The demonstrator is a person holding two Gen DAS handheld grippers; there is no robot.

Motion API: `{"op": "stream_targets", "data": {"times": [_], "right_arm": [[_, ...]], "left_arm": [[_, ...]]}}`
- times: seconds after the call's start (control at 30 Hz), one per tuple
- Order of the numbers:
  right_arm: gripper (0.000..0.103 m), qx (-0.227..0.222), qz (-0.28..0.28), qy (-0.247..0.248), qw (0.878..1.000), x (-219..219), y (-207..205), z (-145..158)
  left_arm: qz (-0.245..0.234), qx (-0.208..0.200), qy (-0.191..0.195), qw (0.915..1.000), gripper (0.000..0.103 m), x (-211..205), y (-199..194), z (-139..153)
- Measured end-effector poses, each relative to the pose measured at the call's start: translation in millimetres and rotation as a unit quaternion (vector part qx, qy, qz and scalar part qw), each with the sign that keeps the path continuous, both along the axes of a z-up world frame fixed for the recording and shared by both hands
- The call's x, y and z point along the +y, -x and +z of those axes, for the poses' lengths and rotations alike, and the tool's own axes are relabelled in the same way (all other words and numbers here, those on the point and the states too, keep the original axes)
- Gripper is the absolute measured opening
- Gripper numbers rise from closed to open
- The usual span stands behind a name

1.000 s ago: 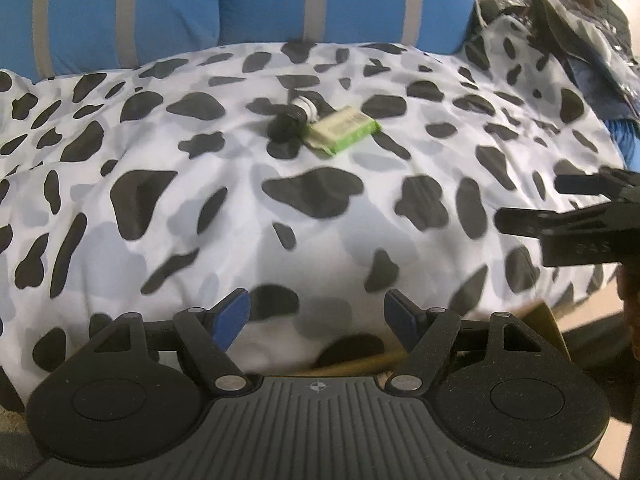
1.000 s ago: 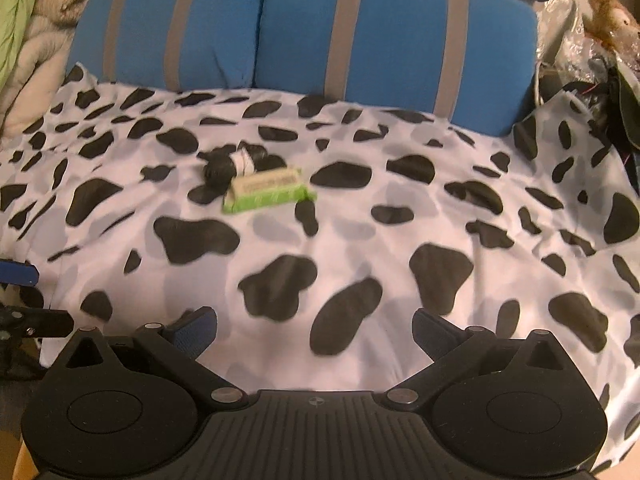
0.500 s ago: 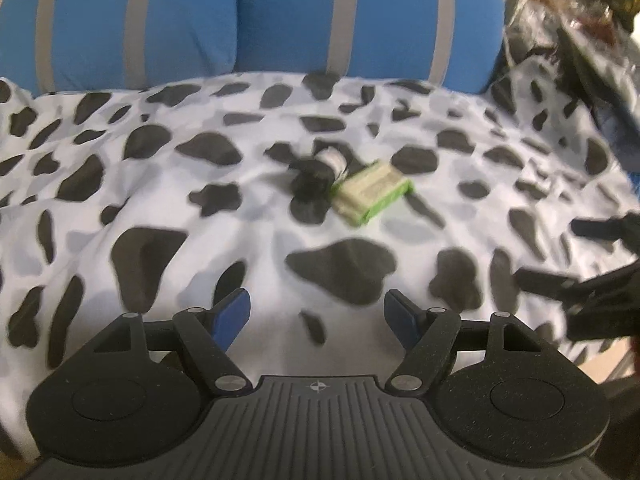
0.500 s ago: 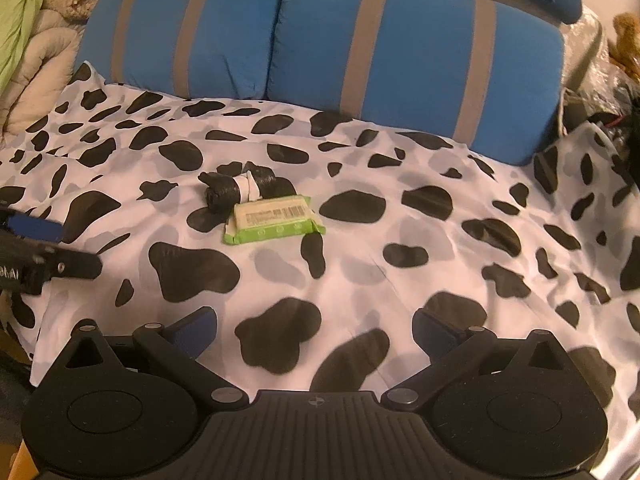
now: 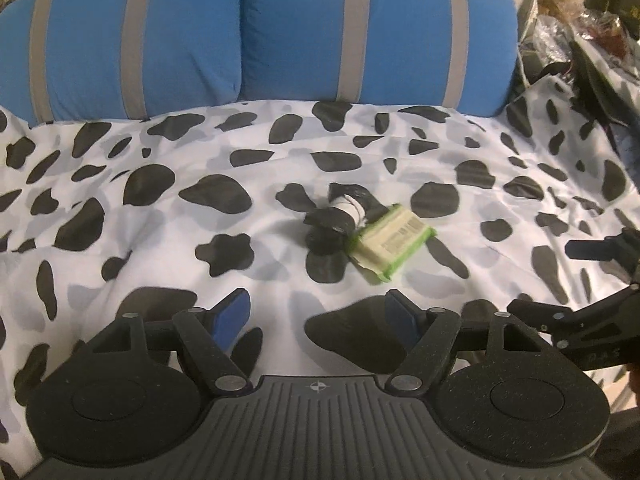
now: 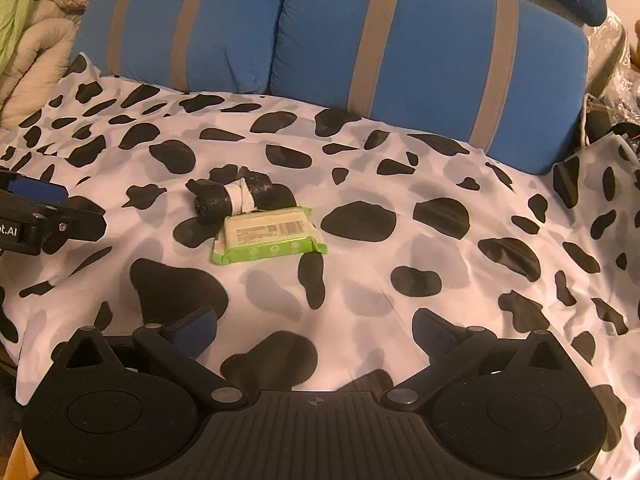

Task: Organize soft objects
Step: 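Grasp the green-edged wet wipes pack with the right gripper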

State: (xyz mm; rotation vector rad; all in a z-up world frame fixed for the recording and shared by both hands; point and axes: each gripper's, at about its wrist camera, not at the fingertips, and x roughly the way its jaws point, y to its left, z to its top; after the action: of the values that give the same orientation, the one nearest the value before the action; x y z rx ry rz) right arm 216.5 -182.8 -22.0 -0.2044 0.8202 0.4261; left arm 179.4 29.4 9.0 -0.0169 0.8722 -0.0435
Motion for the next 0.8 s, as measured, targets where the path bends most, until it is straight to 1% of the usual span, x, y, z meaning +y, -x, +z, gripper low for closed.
{"op": "stream_targets", "data": {"times": [0.2,0.47,0.67,0.8], "right_arm": [[0.103,0.006,0.0,0.003,1.0,2,-15,-4],[0.103,0.01,0.01,0.004,1.0,9,-35,-9],[0.103,0.015,0.026,0.015,0.999,21,-50,-18],[0.103,0.019,0.039,0.019,0.999,32,-59,-27]], "left_arm": [[-0.001,0.006,-0.018,0.9998,0.073,0,-13,-3],[0.001,0.011,-0.024,0.9997,0.073,4,-24,-5],[0.007,0.022,-0.021,0.9995,0.073,7,-29,-5],[0.012,0.029,-0.007,0.9995,0.073,10,-29,-3]]}}
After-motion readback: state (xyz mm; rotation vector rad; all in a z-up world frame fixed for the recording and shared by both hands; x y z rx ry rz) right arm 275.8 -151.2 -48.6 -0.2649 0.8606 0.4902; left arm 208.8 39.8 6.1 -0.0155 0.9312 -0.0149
